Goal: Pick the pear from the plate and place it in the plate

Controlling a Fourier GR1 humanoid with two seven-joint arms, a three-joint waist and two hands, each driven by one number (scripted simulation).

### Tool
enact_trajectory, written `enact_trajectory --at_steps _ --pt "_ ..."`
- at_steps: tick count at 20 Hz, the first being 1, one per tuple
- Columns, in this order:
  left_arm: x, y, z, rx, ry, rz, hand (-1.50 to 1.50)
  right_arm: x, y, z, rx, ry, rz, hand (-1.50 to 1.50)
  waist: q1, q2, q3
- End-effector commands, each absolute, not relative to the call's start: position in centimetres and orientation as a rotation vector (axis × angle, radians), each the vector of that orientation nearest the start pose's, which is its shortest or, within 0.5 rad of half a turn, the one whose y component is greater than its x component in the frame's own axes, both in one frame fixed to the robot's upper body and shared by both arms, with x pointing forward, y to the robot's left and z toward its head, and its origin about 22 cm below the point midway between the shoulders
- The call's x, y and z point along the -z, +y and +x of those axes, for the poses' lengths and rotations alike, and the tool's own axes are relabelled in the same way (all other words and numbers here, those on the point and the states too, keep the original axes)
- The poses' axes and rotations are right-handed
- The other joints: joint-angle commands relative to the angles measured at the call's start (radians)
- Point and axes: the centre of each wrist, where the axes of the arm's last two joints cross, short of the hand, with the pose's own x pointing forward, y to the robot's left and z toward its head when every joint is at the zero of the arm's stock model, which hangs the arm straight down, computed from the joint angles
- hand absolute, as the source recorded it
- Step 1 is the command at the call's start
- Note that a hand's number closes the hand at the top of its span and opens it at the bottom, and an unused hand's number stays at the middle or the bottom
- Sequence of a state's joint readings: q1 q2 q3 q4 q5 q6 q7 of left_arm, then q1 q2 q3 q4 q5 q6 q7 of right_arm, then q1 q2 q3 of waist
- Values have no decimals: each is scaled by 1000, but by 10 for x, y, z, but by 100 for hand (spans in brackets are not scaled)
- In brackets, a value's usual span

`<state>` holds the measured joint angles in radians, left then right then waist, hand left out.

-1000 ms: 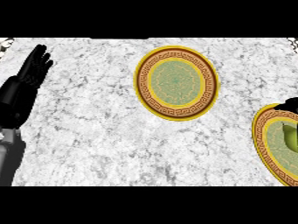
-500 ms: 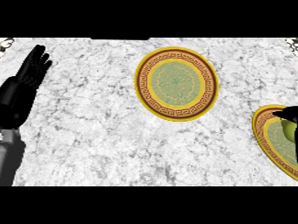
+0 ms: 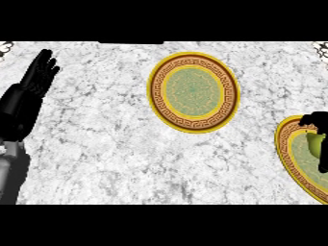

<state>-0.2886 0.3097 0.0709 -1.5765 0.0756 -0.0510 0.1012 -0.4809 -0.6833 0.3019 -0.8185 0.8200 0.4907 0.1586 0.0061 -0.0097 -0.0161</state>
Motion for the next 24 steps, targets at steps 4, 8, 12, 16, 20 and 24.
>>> enact_trajectory --at_steps 4,8,12,16,20,24 --pt "-96 296 291 221 -1729 162 0 -49 -443 306 -1025 -686 -1102 150 -33 0 18" --pt "-102 292 295 203 -1742 182 0 -36 -457 276 -935 -809 -1264 150 -35 4 17" --pt "-98 277 285 232 -1741 166 0 -72 -444 283 -887 -998 -1225 150 -23 2 15" --pt "-104 304 291 210 -1745 167 0 -103 -417 283 -846 -1258 -1149 150 -38 -3 14" --pt "-98 303 286 209 -1720 154 0 -118 -376 282 -795 -1476 -1003 150 -31 -2 15" --pt "-82 275 280 224 -1733 165 0 -131 -348 273 -708 -1615 -892 150 -23 2 15"
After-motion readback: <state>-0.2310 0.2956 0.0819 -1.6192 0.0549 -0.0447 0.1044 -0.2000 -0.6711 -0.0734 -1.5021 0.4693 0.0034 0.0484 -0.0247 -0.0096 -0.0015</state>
